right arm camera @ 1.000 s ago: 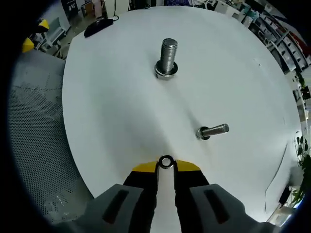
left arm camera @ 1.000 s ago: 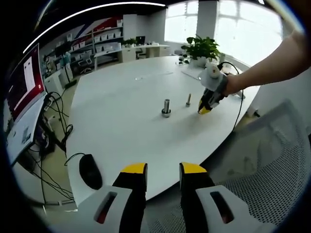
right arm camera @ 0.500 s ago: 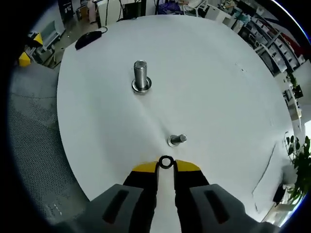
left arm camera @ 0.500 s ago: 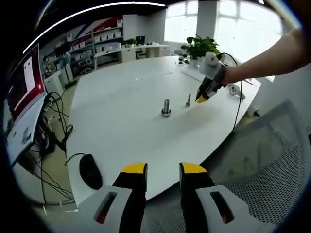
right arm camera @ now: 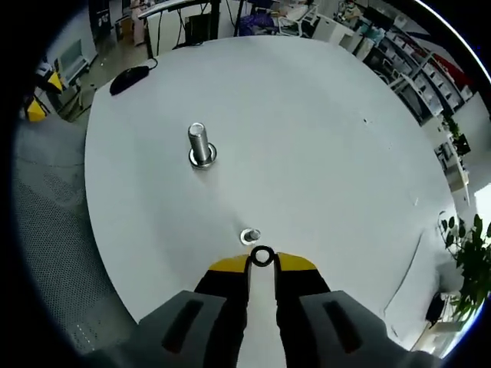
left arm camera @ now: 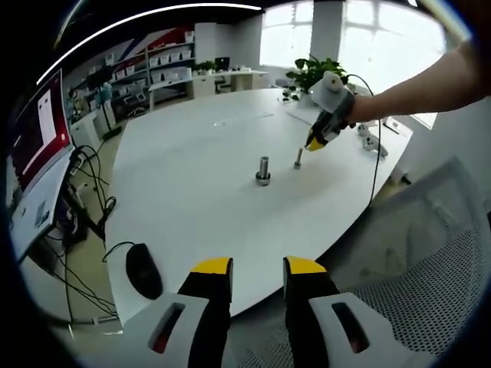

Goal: Place the washer onto the threaded stud by aligning its center hole with the stud, sliding it down to the base, and recovering from edge contact or off-axis alignment until the washer reaches the visible bottom stop.

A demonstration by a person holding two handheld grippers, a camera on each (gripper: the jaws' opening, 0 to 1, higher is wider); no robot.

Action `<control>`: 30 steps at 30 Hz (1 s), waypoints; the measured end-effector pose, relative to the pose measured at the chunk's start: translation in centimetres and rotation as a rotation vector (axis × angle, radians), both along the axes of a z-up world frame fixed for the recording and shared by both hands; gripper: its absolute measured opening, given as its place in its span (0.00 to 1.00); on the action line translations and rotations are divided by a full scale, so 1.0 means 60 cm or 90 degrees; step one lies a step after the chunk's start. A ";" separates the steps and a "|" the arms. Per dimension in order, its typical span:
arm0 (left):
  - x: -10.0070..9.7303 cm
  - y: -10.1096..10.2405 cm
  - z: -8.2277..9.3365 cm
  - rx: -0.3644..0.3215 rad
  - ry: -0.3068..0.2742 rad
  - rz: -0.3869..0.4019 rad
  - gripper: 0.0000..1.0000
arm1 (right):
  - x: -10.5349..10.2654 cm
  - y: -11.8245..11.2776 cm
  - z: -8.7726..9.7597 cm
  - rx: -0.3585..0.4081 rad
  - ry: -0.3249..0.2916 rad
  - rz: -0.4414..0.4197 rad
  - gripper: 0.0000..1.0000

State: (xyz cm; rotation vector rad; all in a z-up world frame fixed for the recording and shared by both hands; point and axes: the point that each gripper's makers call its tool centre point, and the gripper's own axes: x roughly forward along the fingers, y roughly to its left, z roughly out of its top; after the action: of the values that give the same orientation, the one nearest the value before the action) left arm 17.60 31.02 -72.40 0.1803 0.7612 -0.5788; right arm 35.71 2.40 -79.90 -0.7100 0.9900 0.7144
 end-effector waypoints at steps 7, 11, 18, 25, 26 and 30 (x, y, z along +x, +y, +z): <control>0.000 0.000 0.000 0.001 0.000 0.000 0.24 | 0.000 0.019 0.005 0.008 -0.010 0.019 0.14; 0.000 0.001 0.000 0.001 0.000 0.001 0.24 | 0.004 0.022 0.001 0.007 -0.009 0.031 0.14; 0.000 0.002 0.000 0.002 0.000 0.002 0.24 | 0.003 0.025 -0.010 -0.001 0.000 0.037 0.14; 0.000 0.002 -0.001 0.003 0.002 0.003 0.24 | 0.004 0.028 -0.014 0.001 0.006 0.032 0.14; 0.000 0.002 -0.001 0.003 0.002 0.003 0.24 | 0.003 0.028 -0.015 -0.002 0.006 0.036 0.14; 0.000 0.003 -0.002 0.005 0.003 0.004 0.24 | 0.003 0.028 -0.021 -0.003 0.010 0.036 0.14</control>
State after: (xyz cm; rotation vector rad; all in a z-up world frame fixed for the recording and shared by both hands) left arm 17.60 31.18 -72.54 0.1831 0.7688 -0.5703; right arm 35.90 4.09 -81.15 -0.7407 0.9895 0.7684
